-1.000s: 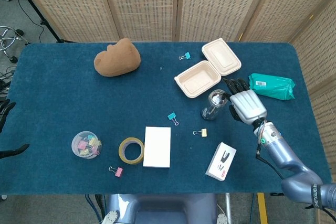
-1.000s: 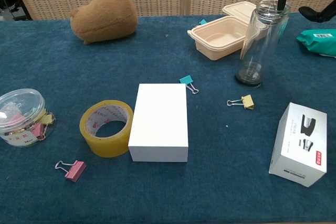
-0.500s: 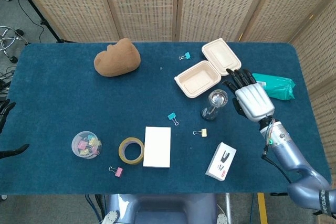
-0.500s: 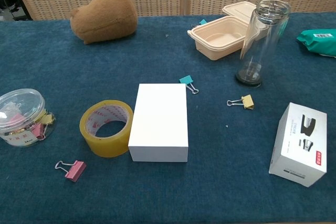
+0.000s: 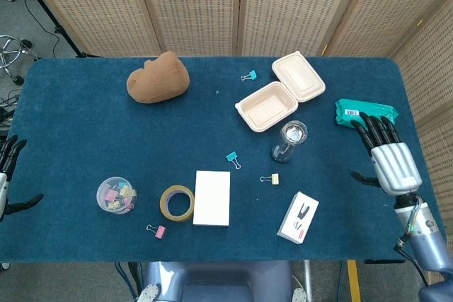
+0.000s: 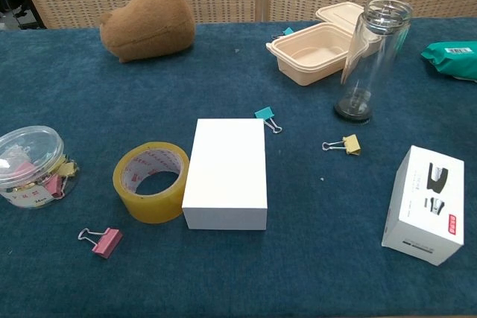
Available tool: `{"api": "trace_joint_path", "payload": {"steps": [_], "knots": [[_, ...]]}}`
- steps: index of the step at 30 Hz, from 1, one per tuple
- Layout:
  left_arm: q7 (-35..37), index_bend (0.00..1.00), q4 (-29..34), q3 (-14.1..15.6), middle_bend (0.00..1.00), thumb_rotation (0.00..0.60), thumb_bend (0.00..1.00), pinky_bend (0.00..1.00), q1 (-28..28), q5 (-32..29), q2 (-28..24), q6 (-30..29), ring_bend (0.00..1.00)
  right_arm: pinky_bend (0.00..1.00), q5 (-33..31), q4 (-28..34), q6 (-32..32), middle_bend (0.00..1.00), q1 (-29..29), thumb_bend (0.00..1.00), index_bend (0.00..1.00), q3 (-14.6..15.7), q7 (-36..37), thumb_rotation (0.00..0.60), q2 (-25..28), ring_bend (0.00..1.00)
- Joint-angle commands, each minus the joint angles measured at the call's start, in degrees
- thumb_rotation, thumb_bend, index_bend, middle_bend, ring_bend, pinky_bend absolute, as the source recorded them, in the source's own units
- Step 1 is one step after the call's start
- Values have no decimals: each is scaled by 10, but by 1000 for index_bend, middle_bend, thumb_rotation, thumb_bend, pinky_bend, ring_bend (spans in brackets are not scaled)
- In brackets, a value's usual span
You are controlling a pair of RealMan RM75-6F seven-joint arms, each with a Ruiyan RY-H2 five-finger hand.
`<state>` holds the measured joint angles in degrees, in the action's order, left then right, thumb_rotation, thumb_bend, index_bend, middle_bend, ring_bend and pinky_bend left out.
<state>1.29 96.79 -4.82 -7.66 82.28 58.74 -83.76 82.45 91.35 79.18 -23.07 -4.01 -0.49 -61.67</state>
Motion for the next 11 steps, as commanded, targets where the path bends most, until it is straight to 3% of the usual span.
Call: {"api": "trace_joint_path", "payload": {"steps": [1, 11], "knots": [[-37, 0, -8, 0, 0, 600, 0, 0, 1, -10, 24, -4, 0, 0, 16, -58, 38, 0, 47, 23, 0, 29, 8, 600, -36, 0], [-73, 0, -21, -5, 0, 600, 0, 0, 1, -25, 47, -7, 0, 0, 28, -136, 94, 0, 117, 0, 0, 46, 52, 600, -75, 0]]}}
